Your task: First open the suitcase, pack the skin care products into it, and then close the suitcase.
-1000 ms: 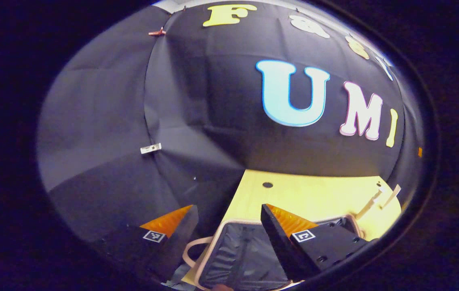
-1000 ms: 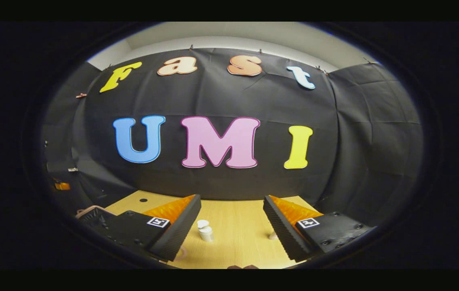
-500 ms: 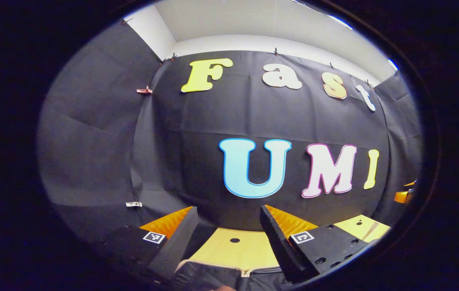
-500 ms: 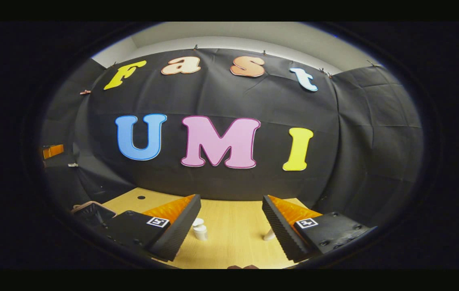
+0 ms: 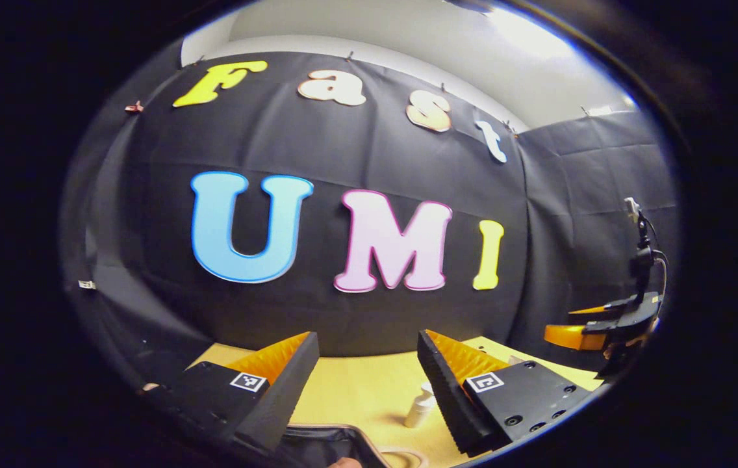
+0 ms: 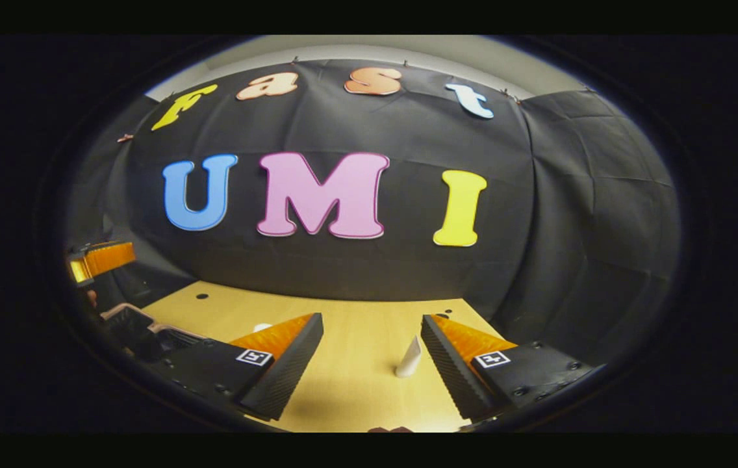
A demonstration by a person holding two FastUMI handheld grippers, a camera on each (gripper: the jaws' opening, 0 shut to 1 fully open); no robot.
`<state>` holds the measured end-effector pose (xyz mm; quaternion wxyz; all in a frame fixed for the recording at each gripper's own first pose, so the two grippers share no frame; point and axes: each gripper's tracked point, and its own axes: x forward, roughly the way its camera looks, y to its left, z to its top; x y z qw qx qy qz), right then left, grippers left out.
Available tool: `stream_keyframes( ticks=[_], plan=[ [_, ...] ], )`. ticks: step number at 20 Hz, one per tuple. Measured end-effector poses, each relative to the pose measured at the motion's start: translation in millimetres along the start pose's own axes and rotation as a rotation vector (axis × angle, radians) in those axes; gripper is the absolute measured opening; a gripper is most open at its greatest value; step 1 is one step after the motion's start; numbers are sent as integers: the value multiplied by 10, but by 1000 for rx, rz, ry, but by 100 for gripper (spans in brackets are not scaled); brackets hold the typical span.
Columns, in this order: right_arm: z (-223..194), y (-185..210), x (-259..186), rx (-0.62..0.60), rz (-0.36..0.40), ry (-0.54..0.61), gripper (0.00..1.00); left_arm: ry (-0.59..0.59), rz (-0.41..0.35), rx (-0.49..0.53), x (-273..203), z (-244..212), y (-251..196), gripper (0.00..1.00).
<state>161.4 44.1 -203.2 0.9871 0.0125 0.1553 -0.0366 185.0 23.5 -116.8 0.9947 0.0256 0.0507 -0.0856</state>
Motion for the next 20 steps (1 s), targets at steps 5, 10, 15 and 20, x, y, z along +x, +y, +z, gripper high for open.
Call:
stream_keyframes(
  ticks=[5,10,15,20],
  plan=[
    [-531,-344,614,-3,20,66,97,157,84,-36,504,-791,-206,96],
    [-957,-363,1020,14,104,149,97,323,126,-35,928,-1534,-426,98],
    [-1280,-294,1260,-1,172,212,97,439,130,-7,1214,-2135,-562,97],
    [-1514,-242,1330,-4,200,248,98,558,159,39,1518,-2695,-441,98]
  ],
)
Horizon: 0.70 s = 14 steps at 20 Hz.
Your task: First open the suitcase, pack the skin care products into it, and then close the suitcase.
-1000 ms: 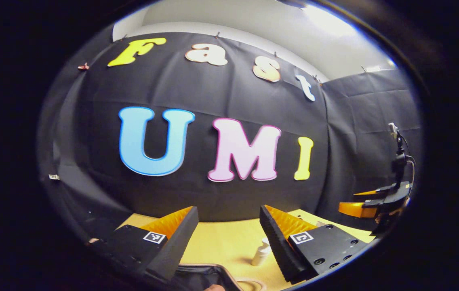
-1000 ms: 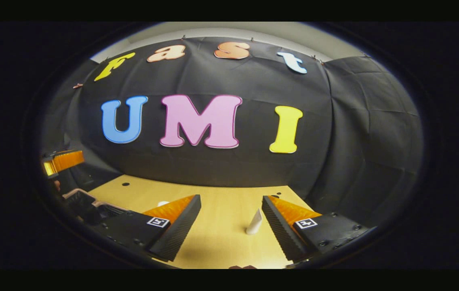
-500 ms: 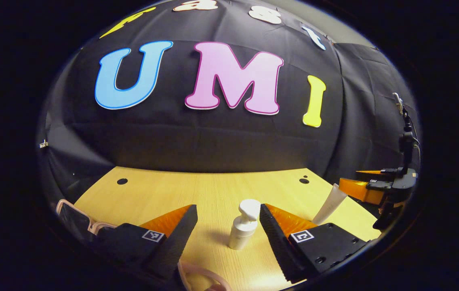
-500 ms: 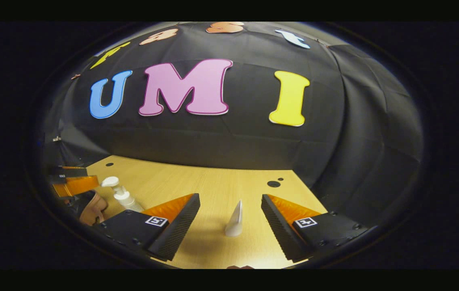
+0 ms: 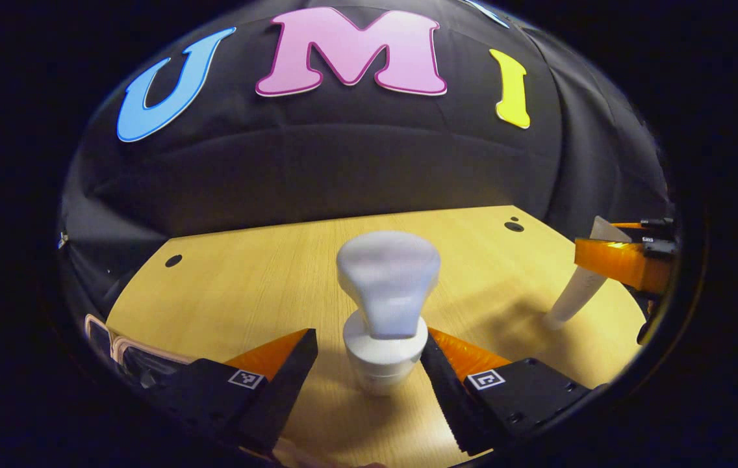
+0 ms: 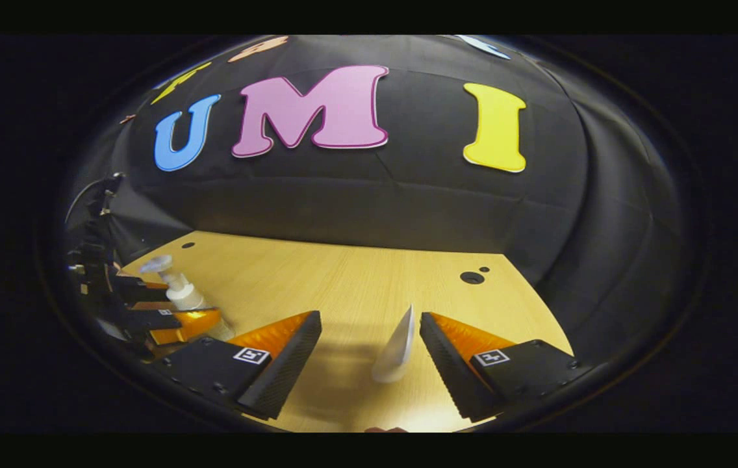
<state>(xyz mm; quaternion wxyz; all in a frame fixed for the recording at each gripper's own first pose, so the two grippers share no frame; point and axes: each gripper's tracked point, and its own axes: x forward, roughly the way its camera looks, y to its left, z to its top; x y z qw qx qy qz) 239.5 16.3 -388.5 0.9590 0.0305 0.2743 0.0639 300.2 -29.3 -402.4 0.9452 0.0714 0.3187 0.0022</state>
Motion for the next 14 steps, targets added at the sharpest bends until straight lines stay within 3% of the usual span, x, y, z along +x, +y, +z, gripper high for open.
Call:
stream_keyframes(
  ticks=[1,2,4,8,11,14],
  plan=[
    [-53,8,30,1,5,10,98,48,-56,-9,109,-104,-123,97],
    [-114,6,61,3,8,22,98,96,-76,-18,130,-183,-192,91],
    [-211,-34,120,13,3,44,95,107,-89,-10,170,-218,-257,61],
    [-353,-86,256,60,-11,81,96,159,-101,-5,16,-209,-318,58],
    [-422,-144,325,81,-31,95,98,208,-162,-78,-158,-236,-441,58],
    [-554,-180,402,89,-57,122,98,211,-136,-73,-405,-145,-322,54]
  ],
)
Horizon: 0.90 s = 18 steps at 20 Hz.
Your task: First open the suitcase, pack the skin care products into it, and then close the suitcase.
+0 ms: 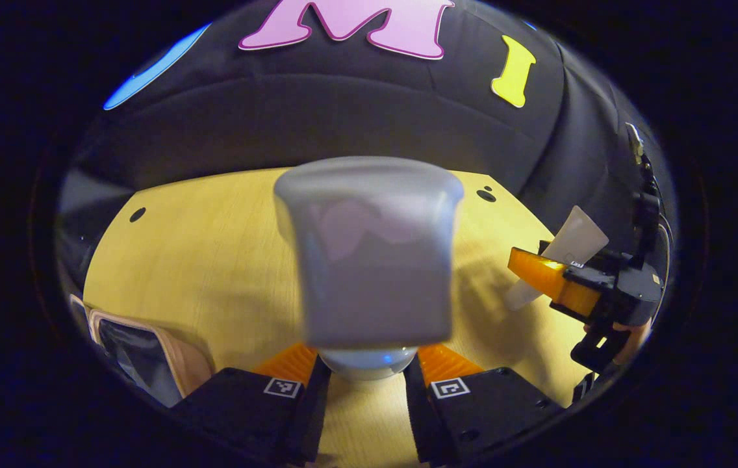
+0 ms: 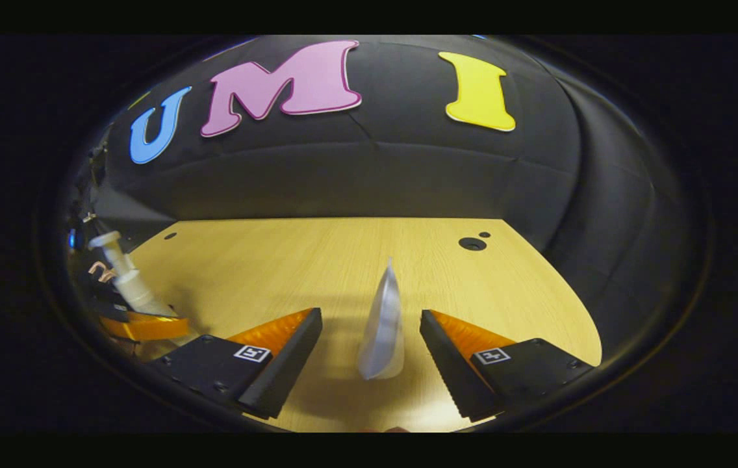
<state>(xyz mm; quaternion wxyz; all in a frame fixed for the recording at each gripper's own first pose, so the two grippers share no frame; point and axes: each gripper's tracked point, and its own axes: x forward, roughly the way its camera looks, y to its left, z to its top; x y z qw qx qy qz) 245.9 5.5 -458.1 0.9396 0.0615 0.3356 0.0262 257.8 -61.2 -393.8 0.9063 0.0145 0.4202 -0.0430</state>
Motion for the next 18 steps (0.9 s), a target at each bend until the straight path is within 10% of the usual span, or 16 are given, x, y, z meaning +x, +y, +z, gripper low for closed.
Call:
stream_keyframes(
  ticks=[2,6,12,18],
  plan=[
    [-122,-13,54,30,-19,33,97,-9,23,9,-247,45,100,58],
    [-108,-57,92,90,-49,46,33,-2,49,-46,-766,14,387,58],
    [-95,109,-184,116,-20,63,36,182,181,-48,-1403,-405,1399,57],
    [197,1082,-758,159,167,9,36,495,220,-170,-1838,-849,2108,58]
  ],
)
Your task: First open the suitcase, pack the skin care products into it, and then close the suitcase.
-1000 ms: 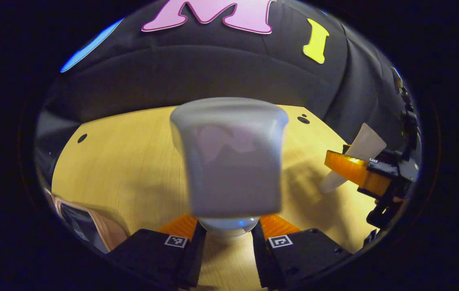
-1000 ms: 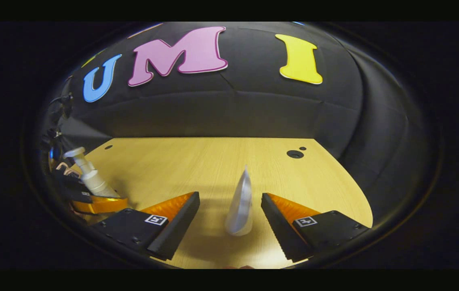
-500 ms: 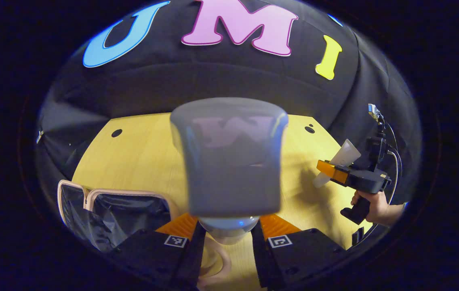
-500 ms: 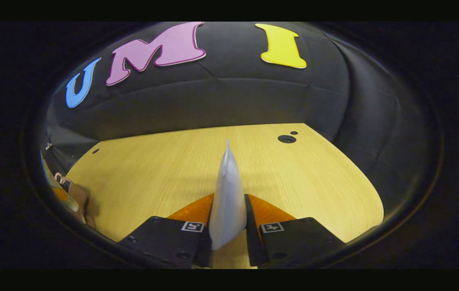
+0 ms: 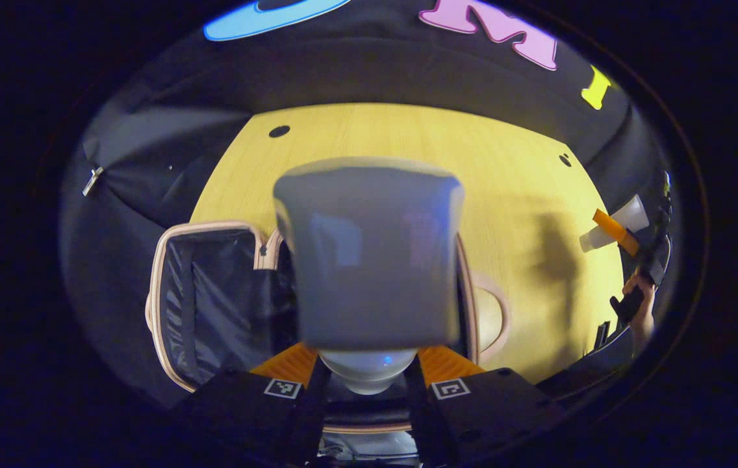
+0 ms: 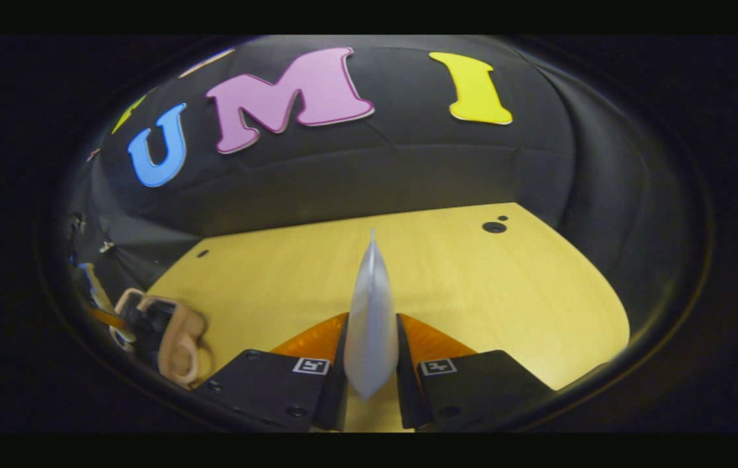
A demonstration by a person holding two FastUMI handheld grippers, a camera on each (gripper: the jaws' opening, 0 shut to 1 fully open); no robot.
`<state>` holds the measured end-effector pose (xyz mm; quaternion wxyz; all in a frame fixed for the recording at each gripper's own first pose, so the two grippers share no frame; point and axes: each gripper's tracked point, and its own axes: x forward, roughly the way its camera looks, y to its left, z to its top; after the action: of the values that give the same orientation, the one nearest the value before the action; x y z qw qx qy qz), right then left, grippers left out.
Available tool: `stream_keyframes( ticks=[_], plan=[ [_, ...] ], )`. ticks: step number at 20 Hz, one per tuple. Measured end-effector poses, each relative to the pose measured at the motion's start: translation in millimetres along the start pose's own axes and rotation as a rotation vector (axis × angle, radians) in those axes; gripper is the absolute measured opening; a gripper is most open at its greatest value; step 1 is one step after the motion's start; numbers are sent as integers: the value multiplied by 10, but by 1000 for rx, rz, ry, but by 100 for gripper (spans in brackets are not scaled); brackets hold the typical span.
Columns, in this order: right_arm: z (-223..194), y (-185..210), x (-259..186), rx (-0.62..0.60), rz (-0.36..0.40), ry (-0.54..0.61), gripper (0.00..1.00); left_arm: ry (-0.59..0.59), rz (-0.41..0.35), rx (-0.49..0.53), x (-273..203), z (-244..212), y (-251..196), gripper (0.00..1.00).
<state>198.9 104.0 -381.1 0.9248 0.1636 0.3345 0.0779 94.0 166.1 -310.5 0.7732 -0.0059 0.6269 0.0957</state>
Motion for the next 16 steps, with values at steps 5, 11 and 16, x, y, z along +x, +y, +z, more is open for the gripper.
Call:
stream_keyframes(
  ticks=[5,11,16],
  plan=[
    [11,890,-338,-14,158,12,35,248,-51,26,199,-112,31,58],
    [-43,1530,-613,14,260,58,28,479,-1,132,858,-302,197,58],
    [-203,1964,-741,-16,329,145,35,513,-73,66,1061,-535,63,62]
  ],
)
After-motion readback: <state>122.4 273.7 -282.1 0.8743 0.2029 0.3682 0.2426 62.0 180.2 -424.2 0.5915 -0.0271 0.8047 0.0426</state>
